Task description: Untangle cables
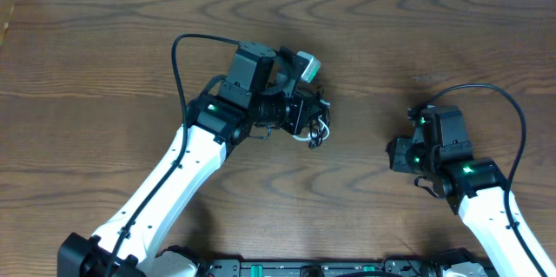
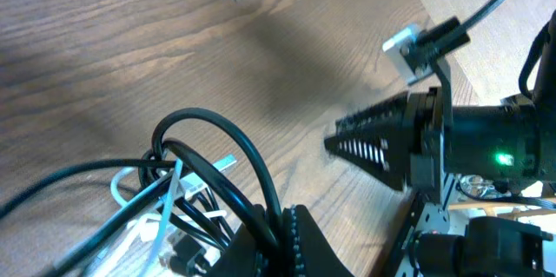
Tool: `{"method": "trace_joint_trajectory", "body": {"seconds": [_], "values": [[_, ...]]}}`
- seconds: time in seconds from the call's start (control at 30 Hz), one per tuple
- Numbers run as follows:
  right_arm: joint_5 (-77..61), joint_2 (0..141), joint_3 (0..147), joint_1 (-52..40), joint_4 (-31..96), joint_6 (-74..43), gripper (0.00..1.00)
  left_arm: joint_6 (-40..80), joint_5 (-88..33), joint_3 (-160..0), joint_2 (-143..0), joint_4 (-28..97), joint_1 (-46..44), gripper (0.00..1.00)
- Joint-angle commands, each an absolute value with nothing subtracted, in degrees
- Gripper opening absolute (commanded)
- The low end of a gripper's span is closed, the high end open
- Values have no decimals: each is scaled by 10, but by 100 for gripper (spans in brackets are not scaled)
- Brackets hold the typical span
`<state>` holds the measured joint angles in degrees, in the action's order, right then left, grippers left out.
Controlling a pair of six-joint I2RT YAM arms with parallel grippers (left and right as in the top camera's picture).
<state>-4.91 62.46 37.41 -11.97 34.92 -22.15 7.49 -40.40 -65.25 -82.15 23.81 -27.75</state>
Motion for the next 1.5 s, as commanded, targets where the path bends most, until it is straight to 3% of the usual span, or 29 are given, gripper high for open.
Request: {"method": "trace_joint_trajectory", "body": {"seconds": [0.0, 0.17, 0.27, 0.4, 0.53, 0.73, 0.9, 1.17, 1.3, 1.37, 1.47], "values": [[-18, 623, 374, -121, 329, -264, 35, 74, -436, -647, -805, 240, -276, 7], [-287, 623, 374, -121, 243, -153, 43, 74, -491, -647, -805, 239, -276, 7], [-475, 623, 374, -121, 185, -115, 54, 74, -488, -647, -805, 239, -276, 7], [-588, 623, 374, -121, 129, -116, 55, 74, -489, -647, -805, 239, -282, 7], [-591, 623, 374, -121, 120, -124, 52, 74, -489, -647, -805, 236, -300, 8], [-579, 623, 374, -121, 124, -124, 40, 83, -491, -647, -805, 198, -334, 7], [-566, 623, 374, -121, 136, -123, 39, 87, -506, -647, -805, 177, -344, 7], [-398, 623, 374, -121, 220, -124, 27, 89, -521, -647, -803, 175, -343, 7], [-390, 623, 374, -121, 232, -123, 15, 89, -521, -647, -803, 175, -343, 7], [-374, 623, 374, -121, 232, -124, 1, 88, -520, -647, -803, 176, -343, 7], [-350, 623, 374, -121, 240, -124, 1, 89, -519, -647, -803, 177, -335, 7]]}}
